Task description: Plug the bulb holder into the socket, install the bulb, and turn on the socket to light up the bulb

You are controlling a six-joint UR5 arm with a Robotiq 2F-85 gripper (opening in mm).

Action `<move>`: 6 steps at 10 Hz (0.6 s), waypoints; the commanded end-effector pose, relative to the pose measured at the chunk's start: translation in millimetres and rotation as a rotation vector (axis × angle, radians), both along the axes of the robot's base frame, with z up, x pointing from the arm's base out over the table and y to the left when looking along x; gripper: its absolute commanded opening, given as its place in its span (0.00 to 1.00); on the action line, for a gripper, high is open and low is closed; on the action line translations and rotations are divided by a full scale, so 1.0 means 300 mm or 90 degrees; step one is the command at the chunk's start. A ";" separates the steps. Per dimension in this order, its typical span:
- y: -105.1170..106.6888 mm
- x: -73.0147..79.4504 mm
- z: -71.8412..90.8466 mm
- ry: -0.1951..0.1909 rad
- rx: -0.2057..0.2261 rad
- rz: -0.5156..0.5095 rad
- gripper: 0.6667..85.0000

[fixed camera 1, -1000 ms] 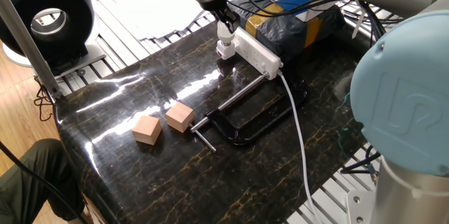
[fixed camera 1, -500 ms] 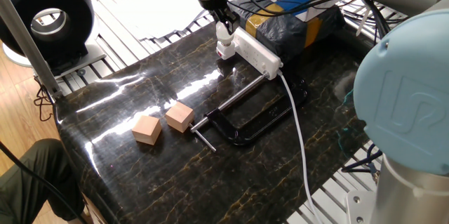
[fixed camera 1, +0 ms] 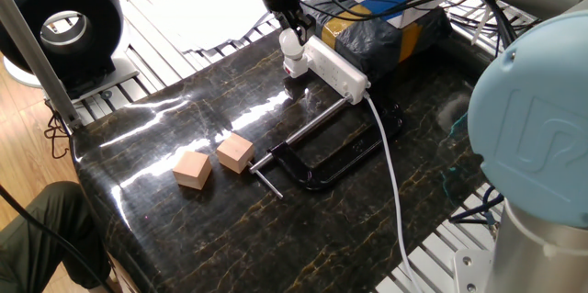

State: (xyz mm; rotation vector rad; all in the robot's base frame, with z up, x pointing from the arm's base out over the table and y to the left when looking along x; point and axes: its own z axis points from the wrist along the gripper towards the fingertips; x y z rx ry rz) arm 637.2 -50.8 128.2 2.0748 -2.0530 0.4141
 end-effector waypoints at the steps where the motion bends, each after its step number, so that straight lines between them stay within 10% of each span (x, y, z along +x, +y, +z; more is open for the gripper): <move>1: 0.014 -0.002 0.004 0.000 0.013 -0.001 0.60; 6: 0.043 0.000 0.005 0.004 0.005 0.002 0.62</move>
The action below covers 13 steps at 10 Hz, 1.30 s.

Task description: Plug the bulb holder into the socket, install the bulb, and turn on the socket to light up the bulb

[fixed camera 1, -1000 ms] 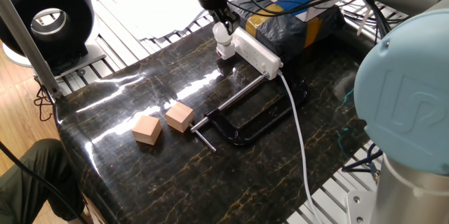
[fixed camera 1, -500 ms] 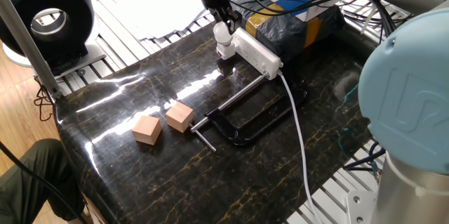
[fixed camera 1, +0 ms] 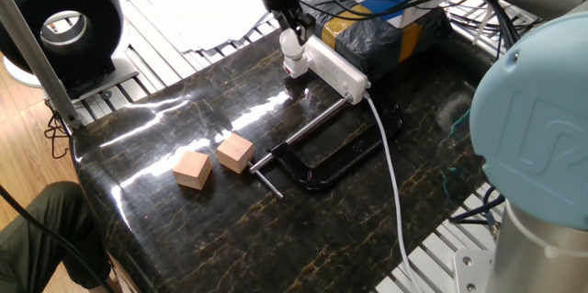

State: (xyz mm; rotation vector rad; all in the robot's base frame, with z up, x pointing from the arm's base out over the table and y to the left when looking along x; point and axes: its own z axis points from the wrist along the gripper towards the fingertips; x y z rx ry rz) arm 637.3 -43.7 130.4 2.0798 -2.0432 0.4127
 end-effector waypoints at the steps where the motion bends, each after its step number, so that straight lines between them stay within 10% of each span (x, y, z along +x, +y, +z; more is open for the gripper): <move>1: 0.023 -0.001 -0.005 0.001 0.007 -0.002 0.62; 13: 0.034 0.010 -0.034 -0.002 -0.001 -0.003 0.62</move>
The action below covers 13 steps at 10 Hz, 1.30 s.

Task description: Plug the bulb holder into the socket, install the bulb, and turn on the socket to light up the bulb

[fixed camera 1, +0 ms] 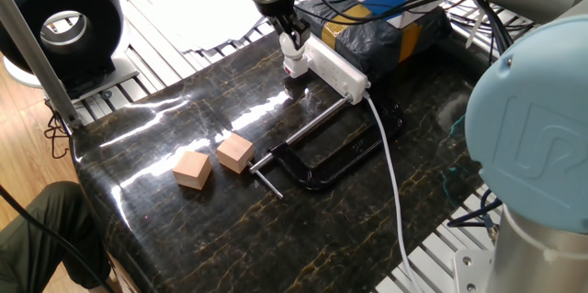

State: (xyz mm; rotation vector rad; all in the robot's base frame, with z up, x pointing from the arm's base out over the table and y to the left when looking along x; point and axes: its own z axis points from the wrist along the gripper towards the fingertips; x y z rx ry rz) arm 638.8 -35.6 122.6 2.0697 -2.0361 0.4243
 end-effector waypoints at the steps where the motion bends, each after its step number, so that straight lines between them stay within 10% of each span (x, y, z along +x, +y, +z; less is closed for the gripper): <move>1: 0.006 0.005 -0.009 -0.002 0.008 -0.001 0.62; 13: 0.005 -0.009 -0.009 0.005 0.022 0.006 0.50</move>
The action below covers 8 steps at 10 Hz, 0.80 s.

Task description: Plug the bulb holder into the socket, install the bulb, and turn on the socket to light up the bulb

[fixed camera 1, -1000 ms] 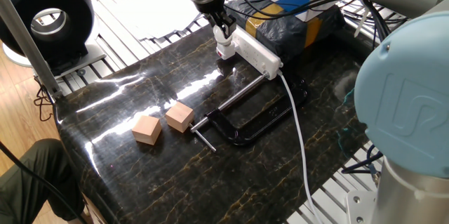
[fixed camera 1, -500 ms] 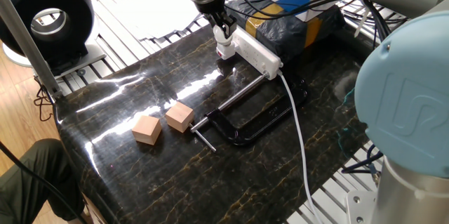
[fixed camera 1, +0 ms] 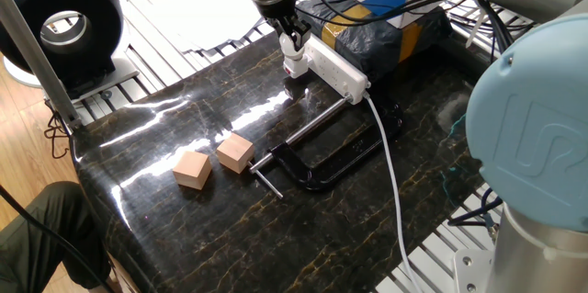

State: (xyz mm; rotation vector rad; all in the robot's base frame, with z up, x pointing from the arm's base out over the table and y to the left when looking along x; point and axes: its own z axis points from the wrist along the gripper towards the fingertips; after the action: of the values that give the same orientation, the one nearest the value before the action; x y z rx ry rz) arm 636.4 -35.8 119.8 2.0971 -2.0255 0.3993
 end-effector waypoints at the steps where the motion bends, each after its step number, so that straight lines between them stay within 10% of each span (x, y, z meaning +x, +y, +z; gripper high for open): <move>1: 0.003 0.001 0.001 -0.002 0.011 -0.005 0.49; 8: -0.010 0.004 0.018 -0.010 0.024 -0.011 0.34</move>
State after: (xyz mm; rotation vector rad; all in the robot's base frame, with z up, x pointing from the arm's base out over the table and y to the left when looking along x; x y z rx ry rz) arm 638.2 -39.5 123.2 2.1013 -2.0490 0.3962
